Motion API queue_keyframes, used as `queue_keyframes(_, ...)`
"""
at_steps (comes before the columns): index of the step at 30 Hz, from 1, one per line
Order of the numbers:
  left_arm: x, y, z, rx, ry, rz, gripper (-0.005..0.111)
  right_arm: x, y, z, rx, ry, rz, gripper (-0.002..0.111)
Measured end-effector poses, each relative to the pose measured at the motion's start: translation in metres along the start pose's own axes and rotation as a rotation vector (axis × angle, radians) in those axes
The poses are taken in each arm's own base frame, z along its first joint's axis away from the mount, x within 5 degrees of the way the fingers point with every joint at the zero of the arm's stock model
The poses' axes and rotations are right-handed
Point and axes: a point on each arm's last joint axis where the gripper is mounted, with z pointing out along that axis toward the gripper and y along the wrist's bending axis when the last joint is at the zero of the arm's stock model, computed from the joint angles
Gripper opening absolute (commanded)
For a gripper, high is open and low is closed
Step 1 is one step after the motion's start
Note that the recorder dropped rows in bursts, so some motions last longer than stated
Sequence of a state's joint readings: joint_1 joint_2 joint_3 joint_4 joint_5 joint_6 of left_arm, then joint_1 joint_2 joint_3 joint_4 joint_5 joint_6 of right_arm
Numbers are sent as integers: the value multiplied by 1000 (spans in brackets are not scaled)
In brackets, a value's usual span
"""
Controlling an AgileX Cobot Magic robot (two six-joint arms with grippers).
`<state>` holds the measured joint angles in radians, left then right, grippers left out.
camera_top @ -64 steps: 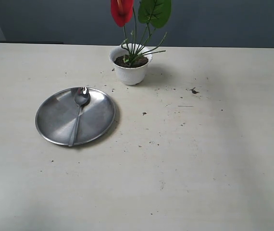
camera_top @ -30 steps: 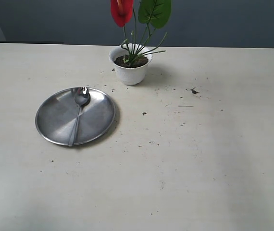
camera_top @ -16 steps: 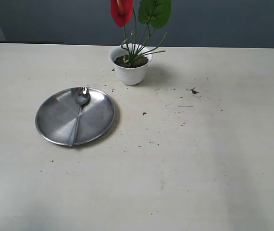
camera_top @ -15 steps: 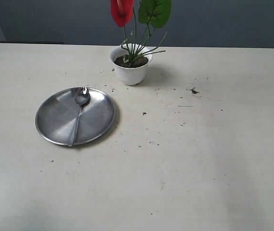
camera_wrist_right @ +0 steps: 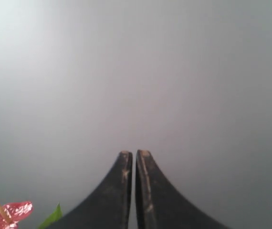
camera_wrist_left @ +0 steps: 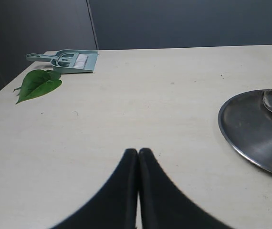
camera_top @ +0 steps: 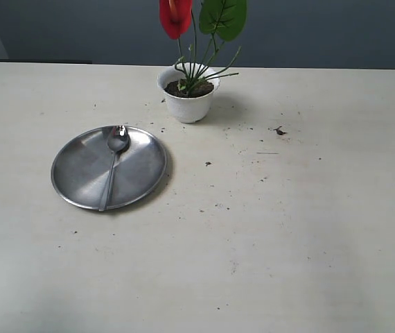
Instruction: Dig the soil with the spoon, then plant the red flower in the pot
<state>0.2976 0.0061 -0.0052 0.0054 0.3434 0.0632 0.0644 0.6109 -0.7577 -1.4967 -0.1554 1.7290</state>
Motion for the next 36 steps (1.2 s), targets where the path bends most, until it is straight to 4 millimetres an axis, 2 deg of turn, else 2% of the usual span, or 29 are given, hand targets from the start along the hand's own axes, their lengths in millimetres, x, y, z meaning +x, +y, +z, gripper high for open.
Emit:
queue_keyframes(3, 0, 0, 0, 0, 0, 0, 0, -1, 1, -10, 1, -42, -25, 4)
queue_keyframes(10, 0, 0, 0, 0, 0, 0, 0, 14, -6, -35, 79, -80, -131, 4)
queue_keyframes(16, 0, 0, 0, 0, 0, 0, 0, 35, -19, -59, 221, 10, -98, 4)
queue_keyframes(22, 0, 0, 0, 0, 0, 0, 0, 55, -26, -77, 296, 148, -174, 4)
queue_keyframes(28, 0, 0, 0, 0, 0, 0, 0, 63, -27, -88, 314, 239, -177, 4)
queue_keyframes(36, 0, 0, 0, 0, 0, 0, 0, 75, -14, -89, 166, 359, -127, 4)
